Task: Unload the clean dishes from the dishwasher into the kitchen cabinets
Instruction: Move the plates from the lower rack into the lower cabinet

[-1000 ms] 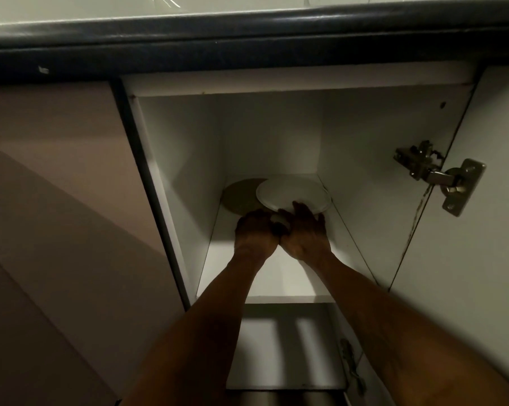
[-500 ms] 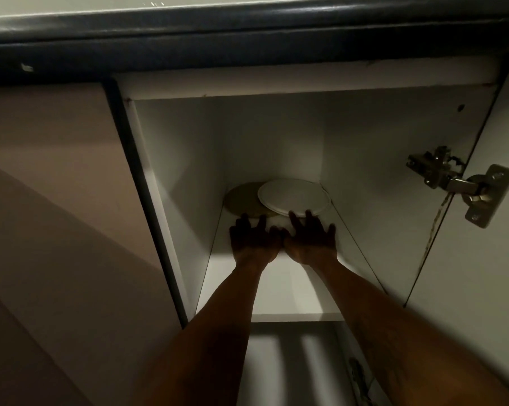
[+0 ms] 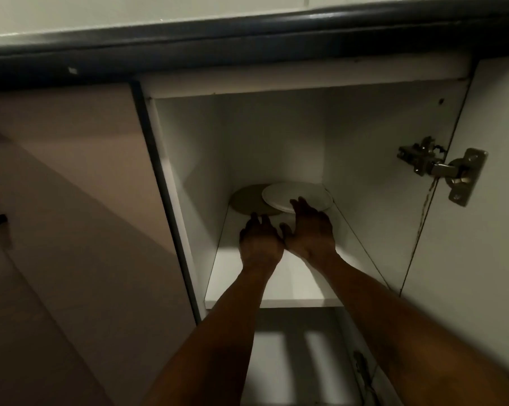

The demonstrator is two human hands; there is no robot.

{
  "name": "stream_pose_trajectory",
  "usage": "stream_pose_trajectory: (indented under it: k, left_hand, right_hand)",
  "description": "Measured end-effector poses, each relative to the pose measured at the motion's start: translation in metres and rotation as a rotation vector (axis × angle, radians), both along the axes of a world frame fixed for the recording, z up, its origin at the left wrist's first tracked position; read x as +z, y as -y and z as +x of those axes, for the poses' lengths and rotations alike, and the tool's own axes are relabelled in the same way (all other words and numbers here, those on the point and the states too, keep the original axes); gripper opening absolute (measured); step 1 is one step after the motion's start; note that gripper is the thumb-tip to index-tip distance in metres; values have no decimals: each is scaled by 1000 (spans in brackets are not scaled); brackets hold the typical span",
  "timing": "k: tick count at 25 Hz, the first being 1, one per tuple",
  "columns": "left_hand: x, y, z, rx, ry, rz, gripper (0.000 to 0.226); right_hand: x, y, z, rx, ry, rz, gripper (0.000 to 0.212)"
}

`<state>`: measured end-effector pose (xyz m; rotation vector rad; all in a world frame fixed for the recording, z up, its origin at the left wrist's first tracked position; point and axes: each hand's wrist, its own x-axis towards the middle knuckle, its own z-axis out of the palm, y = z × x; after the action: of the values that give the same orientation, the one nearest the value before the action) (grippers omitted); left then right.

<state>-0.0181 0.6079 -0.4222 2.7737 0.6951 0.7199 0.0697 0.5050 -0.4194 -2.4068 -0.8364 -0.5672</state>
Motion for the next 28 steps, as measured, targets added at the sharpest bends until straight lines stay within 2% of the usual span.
stream_pose_trajectory:
  k: [2, 5, 10, 13, 17, 22, 28]
  left_hand:
    - [9, 16, -25, -21, -46, -40, 74]
    - [16, 29, -65, -36, -200, -89, 60]
    - [63, 60, -143, -19, -444, -120, 63]
    - [128, 83, -187, -75, -488, -130, 64]
    - [237, 124, -244, -101, -594, -155, 61]
    - [355, 157, -305, -202, -588, -137, 54]
    - [455, 174, -343, -278, -613, -166, 50]
  right_hand:
    - [2, 9, -19, 48, 136, 51, 60]
    - [9, 31, -66, 79, -44, -38, 57]
    - [56, 75, -166, 125, -263, -162, 53]
    - [119, 102, -211, 111, -417, -148, 55]
    - [221, 142, -266, 109, -525, -271, 58]
    - [341, 181, -331, 99, -561, -280, 54]
    - [433, 205, -373, 106, -549, -265, 52]
